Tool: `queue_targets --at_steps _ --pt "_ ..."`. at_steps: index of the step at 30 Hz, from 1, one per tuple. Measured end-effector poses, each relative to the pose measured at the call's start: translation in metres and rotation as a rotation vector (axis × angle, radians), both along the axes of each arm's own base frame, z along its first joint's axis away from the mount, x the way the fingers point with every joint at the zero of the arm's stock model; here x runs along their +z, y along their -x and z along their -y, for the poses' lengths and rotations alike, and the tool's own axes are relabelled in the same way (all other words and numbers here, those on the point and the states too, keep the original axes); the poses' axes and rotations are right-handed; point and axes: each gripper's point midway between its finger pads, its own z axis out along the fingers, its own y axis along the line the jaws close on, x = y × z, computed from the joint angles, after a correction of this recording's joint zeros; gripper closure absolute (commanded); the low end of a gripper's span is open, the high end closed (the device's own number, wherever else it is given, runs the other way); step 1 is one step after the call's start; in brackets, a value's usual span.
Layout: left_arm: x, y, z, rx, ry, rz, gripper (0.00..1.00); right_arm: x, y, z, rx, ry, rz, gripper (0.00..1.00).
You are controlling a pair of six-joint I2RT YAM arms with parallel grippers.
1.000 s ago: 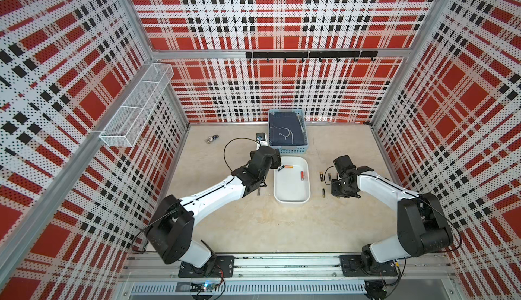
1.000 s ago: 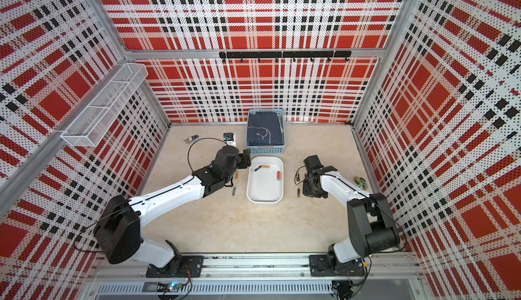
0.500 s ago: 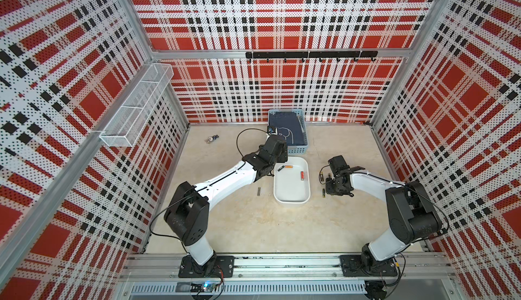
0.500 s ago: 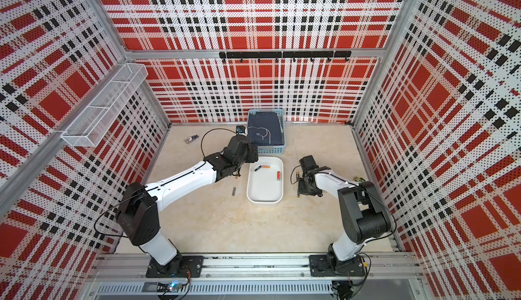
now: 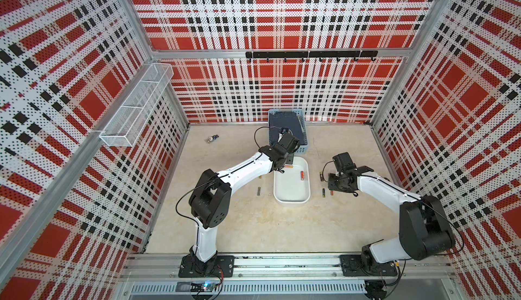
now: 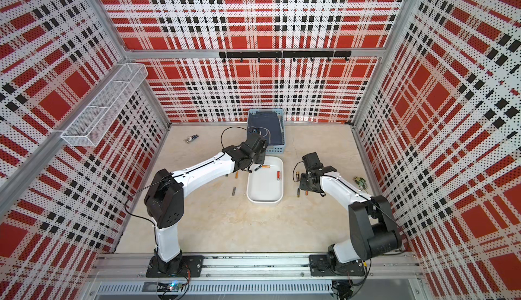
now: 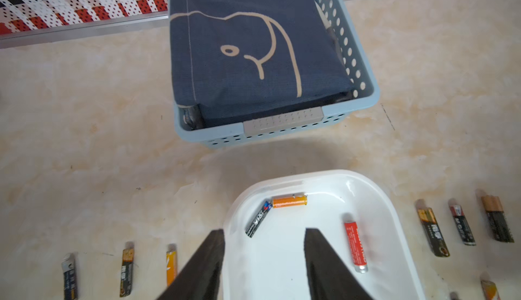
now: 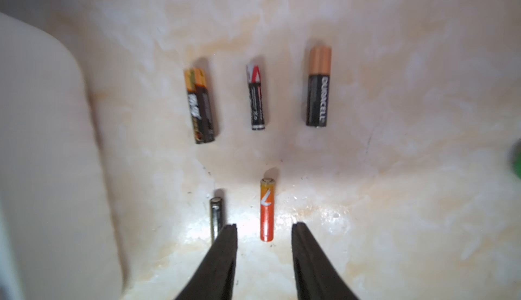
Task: Take the batteries out of the storage box
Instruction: Place the battery at the center of the board, then pick up the battery from the storage box.
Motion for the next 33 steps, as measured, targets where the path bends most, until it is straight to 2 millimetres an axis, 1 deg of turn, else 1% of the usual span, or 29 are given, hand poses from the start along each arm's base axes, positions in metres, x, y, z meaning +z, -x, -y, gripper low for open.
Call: queue_targets --at_steps 2,4,5,6,7,9,12,14,17,20,23,26,29,31,33 --pt "-0.004 -0.004 0.01 -0.019 -0.024 -0.013 0.54 0.033 -0.004 0.0 0.0 -0.033 0.133 0.55" --pt "-0.01 -0.008 0.021 -0.037 -0.048 -0.028 0.54 0.058 -0.003 0.001 -0.001 -0.062 0.251 0.54" --pt "-0.015 -0.009 0.025 -0.046 -0.064 -0.039 0.54 0.065 0.0 0.002 -0.001 -0.074 0.298 0.54" --pt "-0.02 -0.01 0.028 -0.052 -0.079 -0.052 0.54 0.067 0.003 0.003 -0.001 -0.081 0.328 0.54" --pt "-0.026 -0.011 0.032 -0.061 -0.099 -0.066 0.54 0.067 0.008 0.005 -0.001 -0.086 0.352 0.54" --pt "-0.04 -0.01 0.036 -0.073 -0.135 -0.097 0.54 0.06 0.017 0.008 0.0 -0.091 0.378 0.54" --pt "-0.06 -0.006 0.035 -0.09 -0.194 -0.149 0.54 0.048 0.033 0.012 0.009 -0.1 0.424 0.53" --pt "-0.071 -0.003 0.032 -0.094 -0.23 -0.18 0.53 0.044 0.041 0.014 0.015 -0.108 0.466 0.52" --pt "-0.083 -0.001 0.023 -0.092 -0.277 -0.212 0.51 0.046 0.047 0.013 0.029 -0.134 0.533 0.52" --pt "-0.092 -0.001 0.015 -0.091 -0.318 -0.229 0.51 0.048 0.051 0.009 0.052 -0.173 0.597 0.52" --pt "-0.103 -0.004 0.01 -0.091 -0.351 -0.244 0.51 0.044 0.057 0.009 0.061 -0.189 0.63 0.51" --pt "-0.114 -0.005 0.008 -0.094 -0.373 -0.258 0.5 0.05 0.062 0.009 0.068 -0.206 0.687 0.49" --pt "-0.125 -0.007 0.005 -0.092 -0.389 -0.274 0.5 0.064 0.066 0.011 0.067 -0.221 0.757 0.48" --pt "-0.127 -0.007 0.004 -0.089 -0.395 -0.274 0.5 0.073 0.066 0.011 0.065 -0.229 0.796 0.48" --pt "-0.126 -0.008 0.005 -0.088 -0.391 -0.272 0.5 0.077 0.067 0.012 0.064 -0.232 0.817 0.48"
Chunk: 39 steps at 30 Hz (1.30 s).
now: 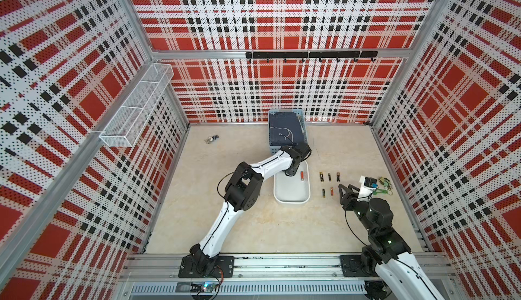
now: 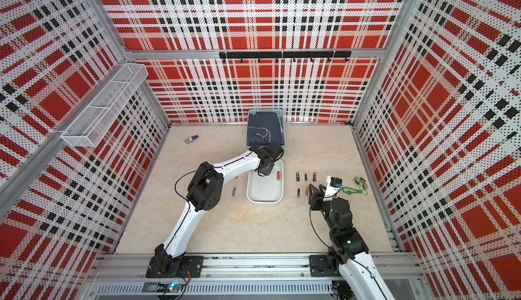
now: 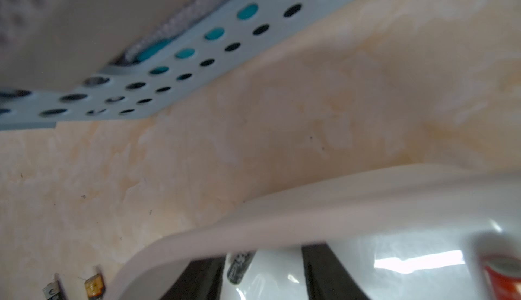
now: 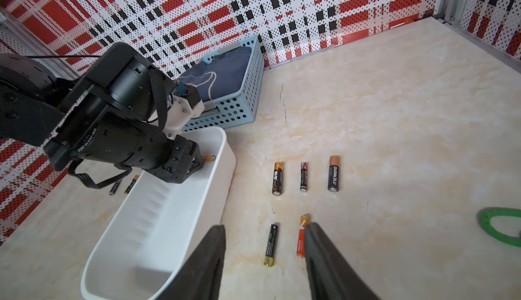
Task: Take the batteries out of the storage box
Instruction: Pick up the battery from the storage box.
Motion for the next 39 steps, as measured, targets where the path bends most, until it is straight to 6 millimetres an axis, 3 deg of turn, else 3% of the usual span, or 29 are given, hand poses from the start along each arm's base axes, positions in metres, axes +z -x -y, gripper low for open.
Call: queue_targets --at_steps 17,22,26,39 --pt "-0.005 0.006 0.001 0.038 0.053 -0.023 0.63 0.001 -0.001 0.007 -0.041 0.009 0.005 0.47" --pt "-0.005 0.013 0.006 0.038 0.056 -0.034 0.72 0.001 -0.002 0.008 -0.049 0.01 0.006 0.46" --pt "-0.004 0.02 0.008 0.036 0.054 -0.056 0.66 0.001 -0.002 0.009 -0.051 0.011 0.005 0.46" --pt "-0.006 0.019 0.004 0.06 0.07 -0.078 0.67 0.0 -0.002 0.009 -0.052 0.012 0.002 0.45"
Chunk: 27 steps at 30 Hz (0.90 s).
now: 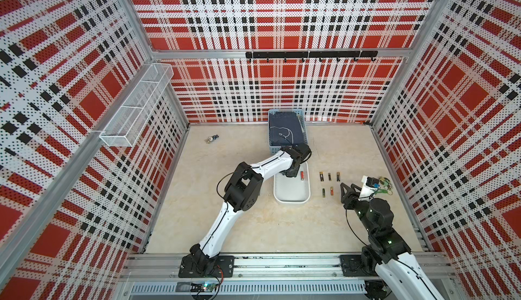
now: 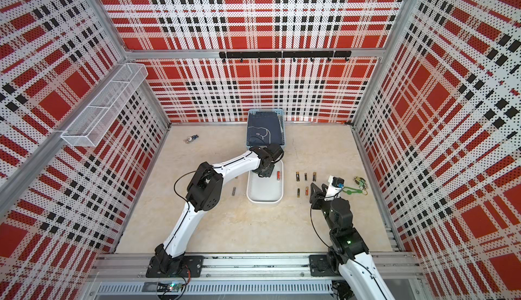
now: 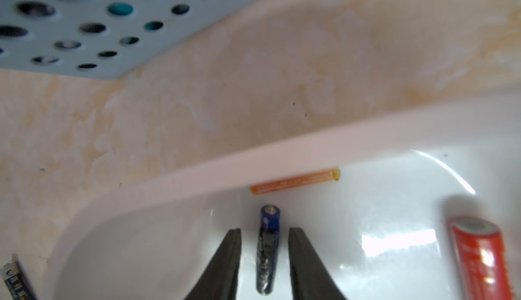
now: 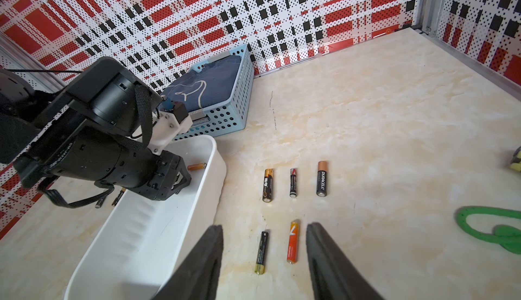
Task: Take the batteries out of the storage box
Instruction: Pick up the battery from the storage box.
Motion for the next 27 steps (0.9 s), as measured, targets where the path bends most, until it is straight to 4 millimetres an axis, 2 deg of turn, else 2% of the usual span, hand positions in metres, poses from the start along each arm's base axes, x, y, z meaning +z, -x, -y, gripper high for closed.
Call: queue_targets --at_steps 7,11,18,20,27 --pt "-0.002 0.0 0.002 0.003 0.02 -0.01 0.7 0.0 0.0 0.0 -0.003 0.0 0.002 0.45" --pt "-0.004 0.001 0.006 -0.002 0.036 -0.013 0.76 0.0 0.0 0.0 -0.003 0.0 0.002 0.45" --pt "-0.004 0.001 0.01 -0.006 0.049 -0.008 0.91 0.001 0.0 0.0 -0.003 0.0 0.002 0.45" --pt "-0.004 0.001 0.01 -0.007 0.05 -0.009 1.0 0.001 0.0 0.001 -0.003 0.0 0.002 0.44" --pt "-0.003 0.001 0.011 -0.007 0.059 -0.012 1.0 0.001 0.0 0.001 -0.008 0.001 0.003 0.43"
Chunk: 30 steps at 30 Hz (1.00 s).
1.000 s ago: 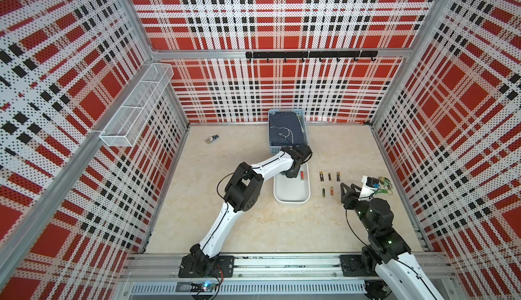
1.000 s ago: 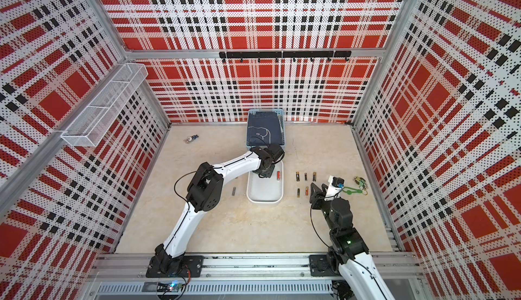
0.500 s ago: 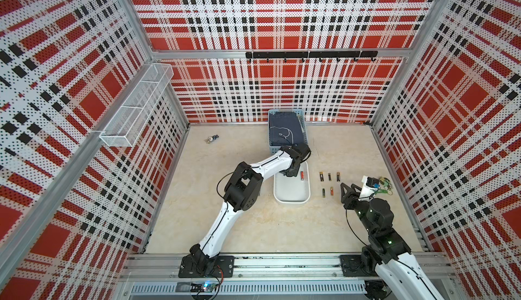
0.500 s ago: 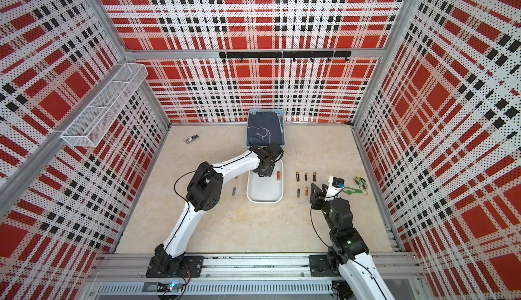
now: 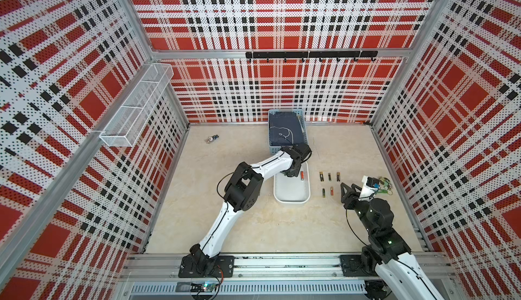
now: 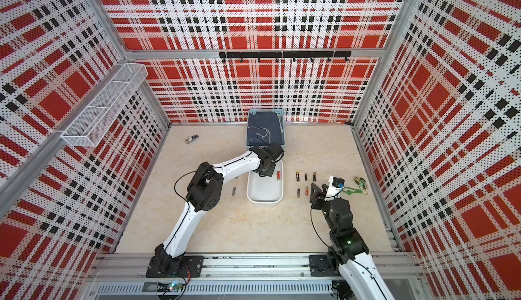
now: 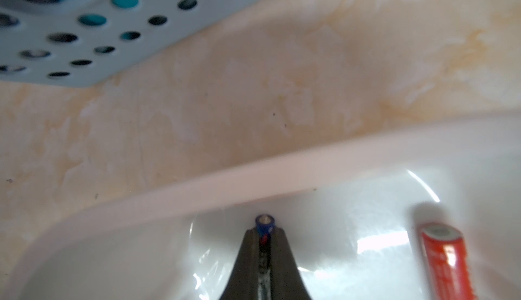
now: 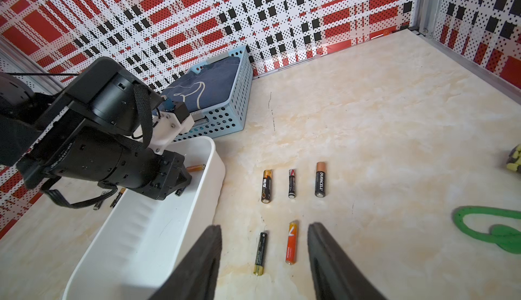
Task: Take the batteries out of the storage box
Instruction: Pick up the battery from the storage box, then place the battery at the center of the board.
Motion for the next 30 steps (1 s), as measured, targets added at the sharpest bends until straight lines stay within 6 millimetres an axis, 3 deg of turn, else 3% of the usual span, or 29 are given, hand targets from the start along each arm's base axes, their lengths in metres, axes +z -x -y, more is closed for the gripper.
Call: queue_targets --at_steps 8,13,17,20,24,27,30 --pt "0.014 0.004 -0.001 0.015 0.041 -0.005 1.0 -0.003 -0.001 0.002 -0.014 0.006 -0.013 0.43" --pt "0.06 0.007 -0.014 0.048 0.104 0.044 1.0 -0.008 -0.002 0.002 -0.014 0.011 -0.033 0.43" --pt "0.104 0.011 -0.05 0.111 0.158 0.106 1.0 -0.008 -0.002 0.001 -0.01 0.01 -0.031 0.43" --pt "0.118 0.015 -0.091 0.18 0.182 0.135 1.0 -0.01 -0.003 -0.001 0.001 0.013 -0.041 0.43" --pt "0.101 0.031 -0.147 0.284 0.162 0.118 1.0 -0.017 -0.005 -0.006 0.023 0.021 -0.068 0.43" --pt "0.067 0.055 -0.177 0.334 0.125 0.057 1.0 -0.023 -0.006 -0.01 0.044 0.028 -0.087 0.43" --pt "0.03 0.083 -0.195 0.357 0.085 -0.024 1.0 -0.026 -0.006 -0.019 0.088 0.043 -0.107 0.44"
